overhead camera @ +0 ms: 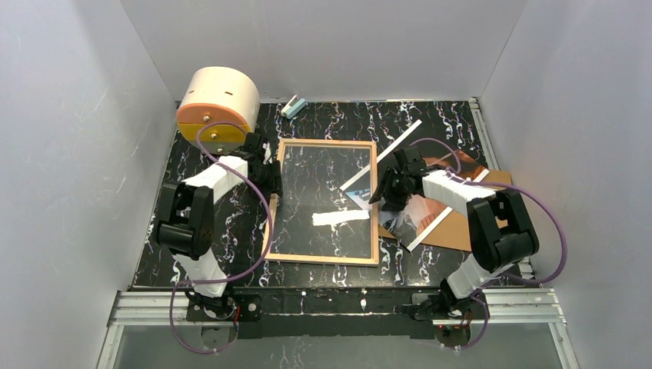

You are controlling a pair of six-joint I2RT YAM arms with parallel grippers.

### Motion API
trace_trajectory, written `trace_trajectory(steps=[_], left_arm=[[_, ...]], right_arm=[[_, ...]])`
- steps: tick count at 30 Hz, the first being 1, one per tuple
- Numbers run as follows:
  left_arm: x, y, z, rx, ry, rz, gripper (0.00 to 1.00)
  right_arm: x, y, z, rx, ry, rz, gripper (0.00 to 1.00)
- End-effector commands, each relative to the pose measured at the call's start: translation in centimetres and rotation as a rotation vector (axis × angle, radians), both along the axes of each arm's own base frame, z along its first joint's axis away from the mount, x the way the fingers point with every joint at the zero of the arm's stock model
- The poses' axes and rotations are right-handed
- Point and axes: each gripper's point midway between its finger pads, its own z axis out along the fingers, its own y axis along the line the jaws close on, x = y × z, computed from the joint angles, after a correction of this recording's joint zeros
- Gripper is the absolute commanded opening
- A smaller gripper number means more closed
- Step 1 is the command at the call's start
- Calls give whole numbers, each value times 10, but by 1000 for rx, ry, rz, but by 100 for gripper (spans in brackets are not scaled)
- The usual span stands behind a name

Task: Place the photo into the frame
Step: Move the photo frame to the center of the board, then pick up the photo at the center of the board.

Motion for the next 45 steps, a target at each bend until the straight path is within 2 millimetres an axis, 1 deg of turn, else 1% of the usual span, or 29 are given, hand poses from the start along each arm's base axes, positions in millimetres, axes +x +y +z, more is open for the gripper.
trace_trajectory(steps=[1, 4, 7, 10, 12, 14, 16, 21, 25, 28, 31, 32, 34, 37, 39, 41, 43, 45], left_arm=[[-2, 8, 27, -34, -52, 32, 56], [-6, 9, 22, -45, -45, 41, 57], [-12, 8, 12, -63, -15, 62, 58], [-20, -5, 2, -150, 15, 73, 56], [-24, -9, -1, -177, 25, 90, 55], [-27, -7, -2, -171, 24, 103, 55], [-29, -4, 2, -163, 12, 111, 55], [-38, 11, 10, -104, -9, 130, 58], [-49, 21, 12, -67, -12, 148, 61], [-54, 30, 12, -30, -16, 162, 65], [-53, 41, 17, 29, -21, 163, 73], [-51, 43, 21, 44, -25, 157, 75], [-46, 53, 29, 101, -46, 163, 78], [-40, 63, 45, 149, -85, 161, 81], [-37, 65, 54, 161, -108, 156, 82], [-33, 62, 63, 145, -127, 143, 82], [-30, 56, 72, 111, -146, 131, 83], [-26, 47, 82, 61, -171, 123, 83]], right_arm=[[11, 14, 9, 38, -16, 84, 56], [14, 19, 7, 53, -14, 119, 56], [14, 25, 3, 66, 5, 149, 55], [13, 34, 2, 90, 9, 187, 54], [11, 42, 1, 109, 16, 216, 54], [7, 50, 1, 134, 26, 236, 53], [3, 60, 3, 166, 27, 254, 53], [-3, 84, 7, 182, 20, 288, 53], [-6, 101, 5, 208, 29, 305, 53], [-5, 103, 1, 196, 47, 286, 53], [4, 90, 5, 124, 28, 218, 55], [8, 85, 10, 106, 3, 196, 57], [17, 74, 22, 80, -65, 167, 64], [31, 44, 40, -7, -173, 90, 74], [38, 18, 55, -64, -240, 23, 78], [43, -16, 68, -130, -296, -81, 81], [40, -53, 75, -188, -323, -197, 84], [32, -89, 79, -220, -323, -319, 86]])
